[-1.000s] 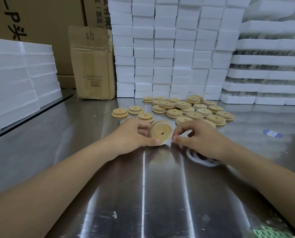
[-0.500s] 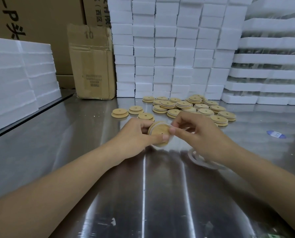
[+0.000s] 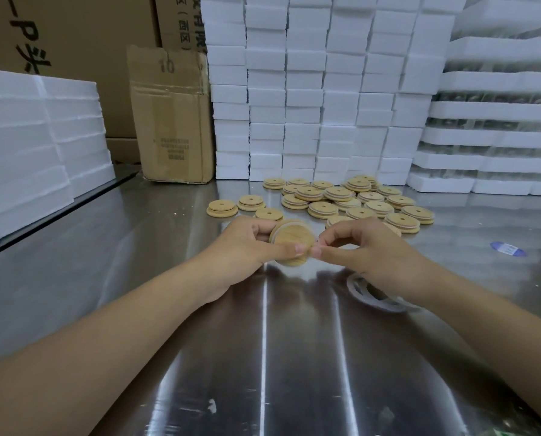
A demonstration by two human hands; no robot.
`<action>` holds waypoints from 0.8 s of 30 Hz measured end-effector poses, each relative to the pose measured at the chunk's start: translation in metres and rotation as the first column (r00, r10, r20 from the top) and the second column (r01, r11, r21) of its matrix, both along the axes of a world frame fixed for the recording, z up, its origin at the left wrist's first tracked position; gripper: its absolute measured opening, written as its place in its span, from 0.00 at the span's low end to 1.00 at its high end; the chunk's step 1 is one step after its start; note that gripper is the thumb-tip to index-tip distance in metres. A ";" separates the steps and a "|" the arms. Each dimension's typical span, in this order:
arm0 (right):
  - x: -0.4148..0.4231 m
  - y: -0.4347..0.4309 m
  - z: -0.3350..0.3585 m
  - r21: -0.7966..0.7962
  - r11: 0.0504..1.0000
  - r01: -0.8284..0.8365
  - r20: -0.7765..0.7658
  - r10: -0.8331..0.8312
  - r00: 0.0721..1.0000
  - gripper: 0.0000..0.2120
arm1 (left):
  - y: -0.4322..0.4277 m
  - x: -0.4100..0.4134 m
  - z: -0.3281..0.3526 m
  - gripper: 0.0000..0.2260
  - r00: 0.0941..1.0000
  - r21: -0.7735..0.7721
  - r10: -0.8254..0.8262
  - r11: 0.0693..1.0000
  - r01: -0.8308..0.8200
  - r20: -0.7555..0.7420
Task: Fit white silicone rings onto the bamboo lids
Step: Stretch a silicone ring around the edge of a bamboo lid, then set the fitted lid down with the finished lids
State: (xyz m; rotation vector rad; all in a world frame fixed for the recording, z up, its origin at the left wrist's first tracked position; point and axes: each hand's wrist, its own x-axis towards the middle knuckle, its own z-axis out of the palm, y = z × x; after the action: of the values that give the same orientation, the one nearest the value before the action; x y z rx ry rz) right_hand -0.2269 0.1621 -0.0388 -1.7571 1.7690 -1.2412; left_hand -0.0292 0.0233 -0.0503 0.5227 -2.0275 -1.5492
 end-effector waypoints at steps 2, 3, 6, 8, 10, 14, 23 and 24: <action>0.002 0.000 0.002 0.006 1.000 0.000 -0.018 0.001 1.000 0.06 | 0.000 0.000 0.002 0.12 0.999 0.011 0.046 0.999 -0.046 0.002; 0.002 0.000 0.005 0.007 1.000 -0.012 -0.012 0.012 1.000 0.06 | 0.000 0.000 0.004 0.13 0.997 0.015 0.083 0.996 -0.083 0.006; 0.001 0.004 0.014 0.005 0.999 -0.034 0.004 0.034 0.999 0.07 | 0.000 -0.001 0.006 0.13 0.992 0.060 0.123 0.991 -0.123 -0.003; 0.003 0.005 0.015 -0.008 1.000 -0.030 0.030 0.030 0.999 0.07 | 0.002 -0.001 0.006 0.14 0.994 0.053 0.105 0.993 -0.105 0.008; 0.007 0.006 0.012 -0.030 1.000 -0.008 0.065 0.010 0.998 0.07 | 0.003 0.000 0.008 0.15 0.996 0.056 0.093 0.994 -0.094 0.017; 0.013 0.005 0.009 -0.077 0.997 -0.005 0.033 0.008 0.999 0.13 | 0.002 0.000 0.012 0.18 0.995 0.175 0.093 0.981 -0.083 -0.048; 0.022 0.004 0.008 -0.011 1.000 0.006 0.070 -0.005 0.998 0.18 | 0.006 -0.004 0.008 0.15 0.987 0.167 0.107 0.982 -0.086 -0.124; 0.022 0.004 0.008 0.021 1.000 0.012 0.091 -0.014 0.996 0.18 | 0.007 -0.004 0.007 0.14 0.986 0.148 0.101 0.986 -0.080 -0.134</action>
State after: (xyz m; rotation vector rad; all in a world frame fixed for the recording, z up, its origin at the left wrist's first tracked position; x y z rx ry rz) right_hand -0.2051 0.1662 -0.0311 -1.6530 1.7376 -1.2832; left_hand -0.0336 0.0304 -0.0433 0.5361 -1.7734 -1.6352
